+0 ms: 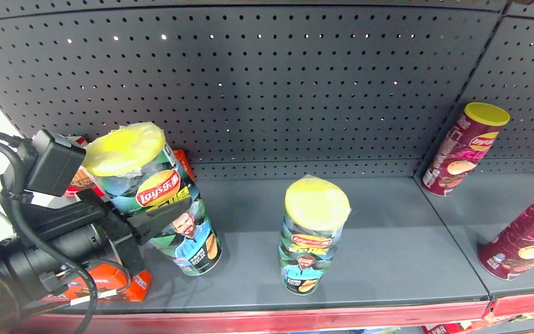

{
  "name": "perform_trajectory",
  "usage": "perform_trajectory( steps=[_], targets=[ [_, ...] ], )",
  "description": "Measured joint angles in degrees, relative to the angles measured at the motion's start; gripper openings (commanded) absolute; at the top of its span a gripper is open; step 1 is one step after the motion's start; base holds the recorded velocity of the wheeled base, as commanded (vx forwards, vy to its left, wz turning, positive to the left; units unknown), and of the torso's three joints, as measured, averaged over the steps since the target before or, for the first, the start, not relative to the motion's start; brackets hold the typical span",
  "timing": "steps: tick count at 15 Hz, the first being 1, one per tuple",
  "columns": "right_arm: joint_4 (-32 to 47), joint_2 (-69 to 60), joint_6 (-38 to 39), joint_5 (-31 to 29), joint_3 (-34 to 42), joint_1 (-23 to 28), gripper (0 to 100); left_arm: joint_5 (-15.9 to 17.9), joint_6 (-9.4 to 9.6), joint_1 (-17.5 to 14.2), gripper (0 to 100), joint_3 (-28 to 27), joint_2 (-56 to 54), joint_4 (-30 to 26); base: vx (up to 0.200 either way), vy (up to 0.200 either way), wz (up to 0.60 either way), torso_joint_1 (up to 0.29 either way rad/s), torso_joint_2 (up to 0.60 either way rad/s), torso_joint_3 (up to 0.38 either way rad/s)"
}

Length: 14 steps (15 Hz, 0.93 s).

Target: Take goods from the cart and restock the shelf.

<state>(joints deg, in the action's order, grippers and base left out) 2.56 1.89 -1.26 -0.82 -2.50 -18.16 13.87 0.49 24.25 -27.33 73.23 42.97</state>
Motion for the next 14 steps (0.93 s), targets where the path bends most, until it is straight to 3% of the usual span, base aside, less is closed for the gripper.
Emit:
perform_trajectory(
  steps=[4, 7, 9, 10, 11, 12, 14],
  targets=[
    [-0.11, -1.79, -0.84, 0.49, 0.02, 0.23, 100, 0.0, 0.11, -0.11, 0, 0.18, 0.39, -0.93, 0.0, 0.0, 0.0, 0.0, 0.0, 0.0],
    [-0.1, -2.02, -0.77, 0.55, 0.02, 0.26, 100, 1.89, 0.11, 0.33, 0, -3.86, 2.99, -1.87, 0.0, 0.0, 0.0, 0.0, 0.0, 0.0],
    [-0.1, -2.07, -0.84, 0.55, 0.05, 0.28, 100, 4.4, 0.16, -0.02, 0, -10.15, 4.89, -6.68, 0.0, 0.0, 0.0, 0.0, 0.0, 0.0],
    [-0.1, -2.1, -0.84, 0.57, 0.05, 0.28, 100, 6.07, 0.4, -0.41, 0, -14.04, 5.68, -12.48, 0.0, 0.0, 0.0, 0.0, 0.0, 0.0],
    [-0.1, -2.1, -0.84, 0.55, 0.05, 0.28, 100, 8.07, 1.4, -0.9, 0, -18.29, 6.49, -19.6, 0.0, 0.0, 0.0, 0.0, 0.0, 0.0],
    [-0.1, -2.1, -0.84, 0.57, 0.05, 0.26, 100, 9.72, 3.12, -1.38, 0, -21.42, 7.41, -23.08, 0.0, 0.0, 0.0, 0.0, 0.0, 0.0],
    [-0.11, -2.1, -0.84, 0.57, 0.05, 0.23, 100, 13.23, 6.6, -2.45, 0, -25.64, 11.19, -22.35, 0.0, 0.0, 0.0, 0.0, 0.0, 0.0]
  ],
)
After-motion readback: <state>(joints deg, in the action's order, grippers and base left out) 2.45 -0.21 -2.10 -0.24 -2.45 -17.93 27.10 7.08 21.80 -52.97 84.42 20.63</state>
